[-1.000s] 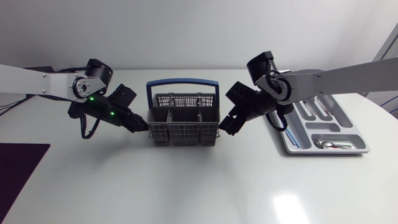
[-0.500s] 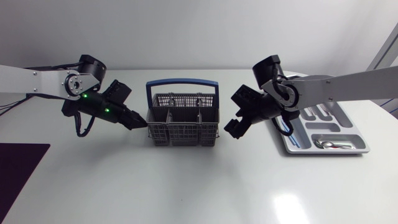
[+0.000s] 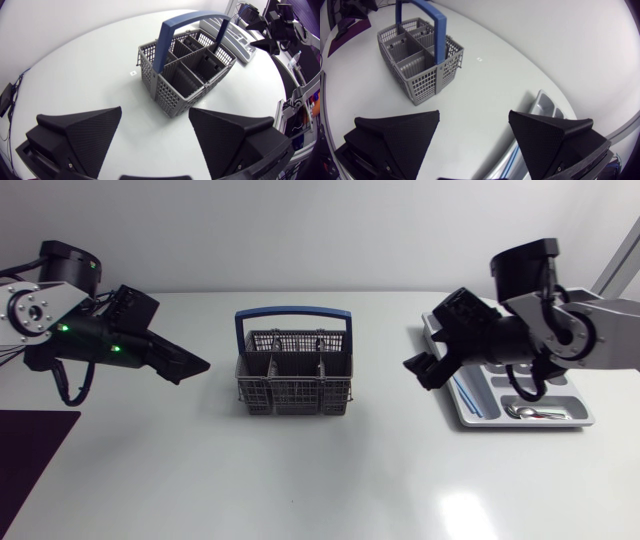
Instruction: Unload the cutlery basket into the drawer organizer.
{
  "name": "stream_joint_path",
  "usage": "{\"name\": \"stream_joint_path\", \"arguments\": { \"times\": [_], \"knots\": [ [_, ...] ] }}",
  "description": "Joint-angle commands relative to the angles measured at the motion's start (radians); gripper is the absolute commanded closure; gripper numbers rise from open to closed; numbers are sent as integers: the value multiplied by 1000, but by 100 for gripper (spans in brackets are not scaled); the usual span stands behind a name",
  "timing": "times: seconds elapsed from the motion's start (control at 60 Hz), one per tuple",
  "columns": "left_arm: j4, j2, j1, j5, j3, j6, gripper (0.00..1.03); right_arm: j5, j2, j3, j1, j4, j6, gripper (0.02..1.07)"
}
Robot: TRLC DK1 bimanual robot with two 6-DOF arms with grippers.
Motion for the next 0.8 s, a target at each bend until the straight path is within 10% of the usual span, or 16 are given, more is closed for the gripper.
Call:
{"name": "stream_joint_path", "arguments": {
  "times": [0.0, 0.783],
  "knots": [
    [-4, -86, 26, -12, -48, -1, 4, 8, -86, -57, -51, 6, 1, 7],
    [253, -749, 33, -142, -442, -221, 4, 103, -704, -456, -266, 170, 93, 7]
  ]
}}
